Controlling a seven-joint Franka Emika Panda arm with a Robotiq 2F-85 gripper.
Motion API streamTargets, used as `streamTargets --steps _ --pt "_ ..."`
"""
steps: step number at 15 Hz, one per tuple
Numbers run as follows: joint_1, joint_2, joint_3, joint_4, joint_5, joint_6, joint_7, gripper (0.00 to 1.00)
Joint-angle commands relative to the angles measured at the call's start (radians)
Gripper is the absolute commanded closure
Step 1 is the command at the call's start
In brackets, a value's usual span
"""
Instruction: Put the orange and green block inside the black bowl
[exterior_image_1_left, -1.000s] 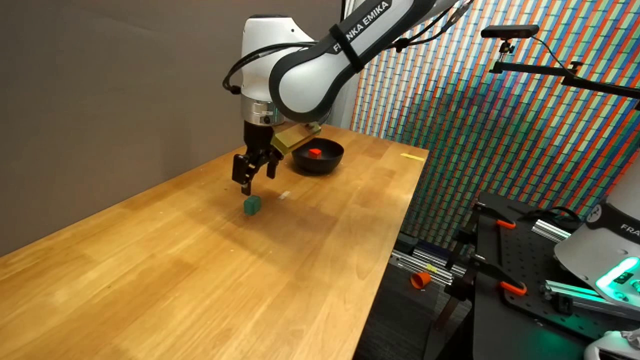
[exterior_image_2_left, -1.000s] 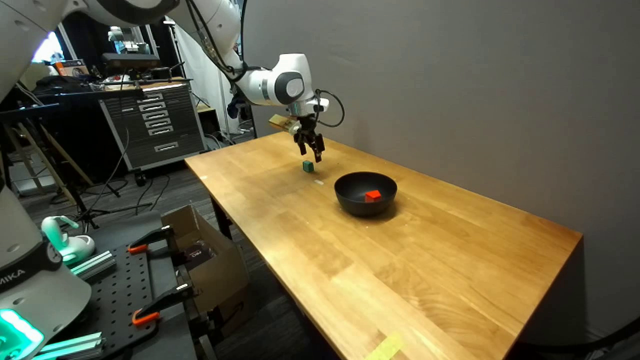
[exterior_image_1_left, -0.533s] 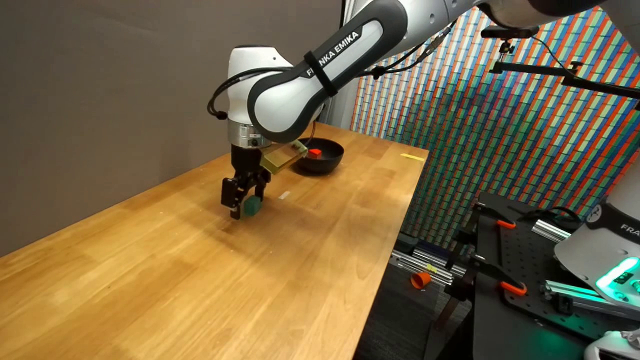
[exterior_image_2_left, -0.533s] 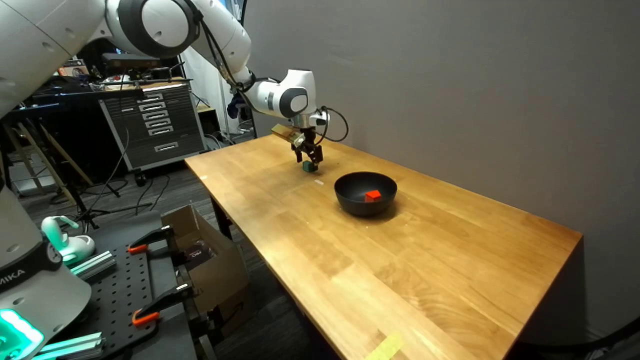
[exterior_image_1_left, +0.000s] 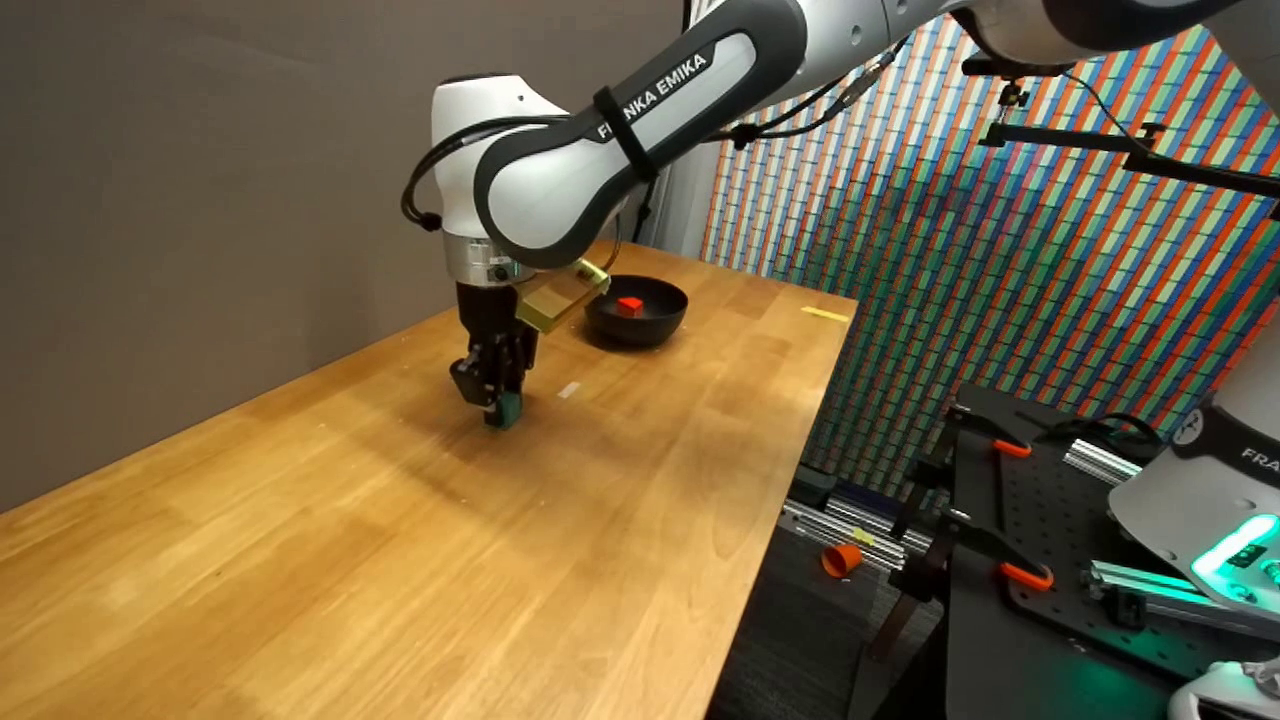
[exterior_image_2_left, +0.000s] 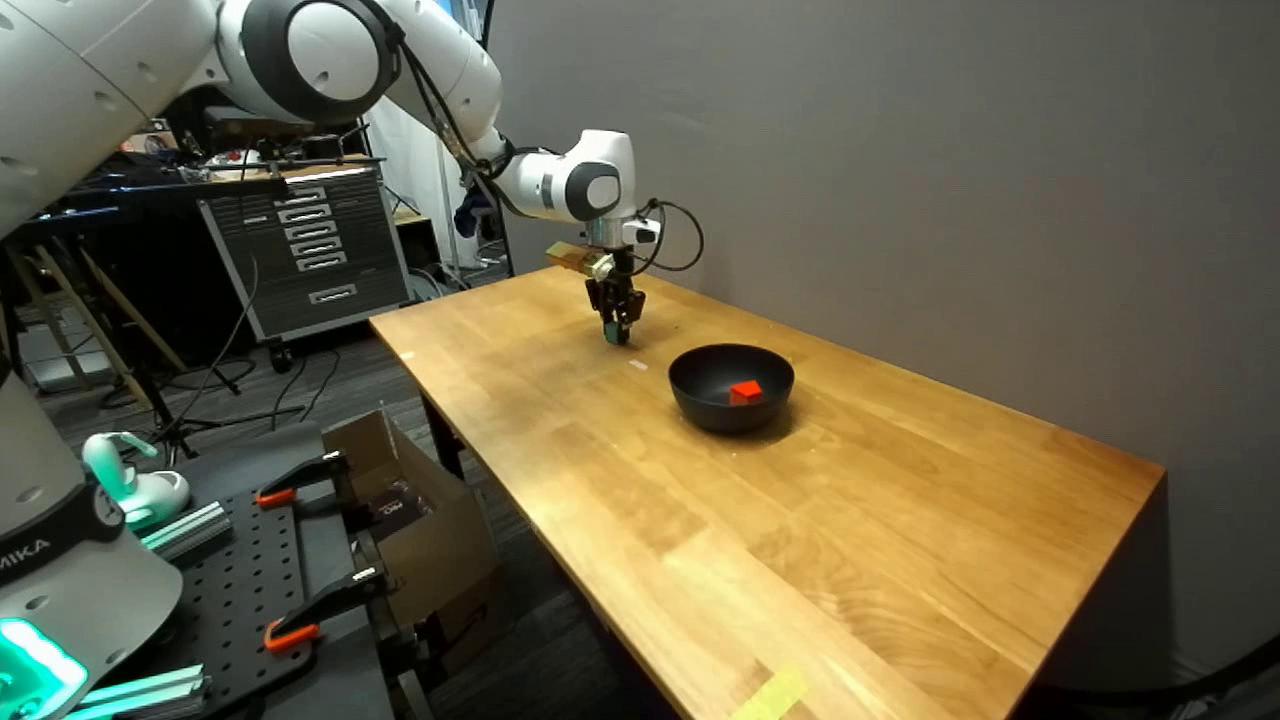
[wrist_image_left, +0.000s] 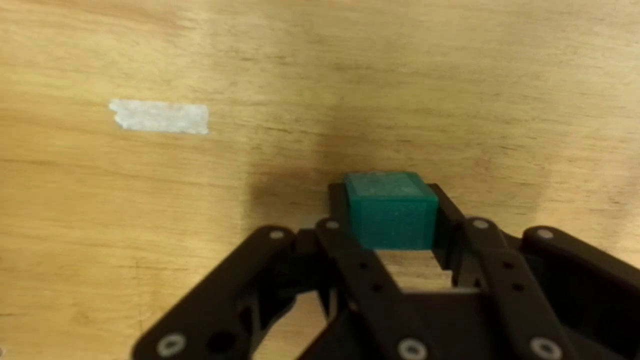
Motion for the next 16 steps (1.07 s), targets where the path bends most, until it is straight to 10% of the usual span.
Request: streamTargets --steps 1,13,15,16 --pt "0.035 -0.052 -0.084 0.017 -0.064 -0.09 0.069 0.85" --pt "0.066 -0.33 -0.304 -0.265 -0.353 -0.174 0.464 0.82" --pt "0.049 -0.354 -0.287 -0.309 -0.35 -0.184 0.502 0.34" --pt "0.043 -0.363 -0.279 -0.327 -0.35 -0.18 0.51 0.32"
